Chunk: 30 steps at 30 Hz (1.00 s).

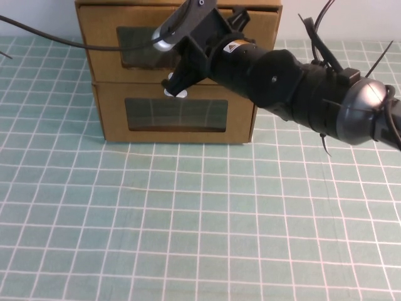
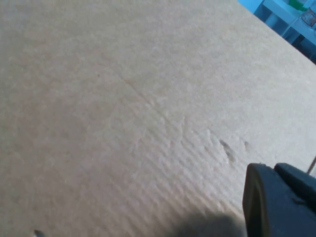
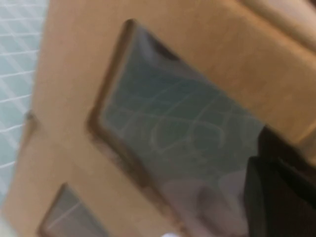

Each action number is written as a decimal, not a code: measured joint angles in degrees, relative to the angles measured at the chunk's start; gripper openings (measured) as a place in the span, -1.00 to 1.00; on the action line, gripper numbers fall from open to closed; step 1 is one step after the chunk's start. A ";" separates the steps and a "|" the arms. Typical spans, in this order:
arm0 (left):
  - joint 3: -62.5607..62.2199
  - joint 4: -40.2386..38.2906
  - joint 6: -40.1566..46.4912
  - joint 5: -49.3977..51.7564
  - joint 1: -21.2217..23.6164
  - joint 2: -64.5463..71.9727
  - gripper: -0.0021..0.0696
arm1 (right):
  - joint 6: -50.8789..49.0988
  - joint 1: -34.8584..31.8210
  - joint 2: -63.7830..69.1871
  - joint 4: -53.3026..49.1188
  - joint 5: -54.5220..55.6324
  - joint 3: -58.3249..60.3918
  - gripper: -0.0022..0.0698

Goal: Close the shoe box

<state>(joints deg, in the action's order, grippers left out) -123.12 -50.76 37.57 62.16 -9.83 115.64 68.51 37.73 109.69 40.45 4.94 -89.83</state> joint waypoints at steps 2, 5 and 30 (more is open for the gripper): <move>0.00 0.00 0.00 0.22 0.00 0.00 -0.96 | 0.05 0.00 -0.46 -0.12 -2.79 0.00 -0.98; 0.00 0.11 0.00 1.38 0.00 -0.71 -0.96 | 1.00 -0.04 -2.09 -1.18 -11.19 0.00 -0.98; 11.02 6.19 -4.41 10.07 4.33 -37.98 -0.96 | -63.78 -13.28 -36.79 -47.10 -50.37 -0.02 -0.98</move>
<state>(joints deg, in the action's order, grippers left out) -112.10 -44.58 33.16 72.23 -5.50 77.67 4.73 24.45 72.90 -6.65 -45.44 -89.86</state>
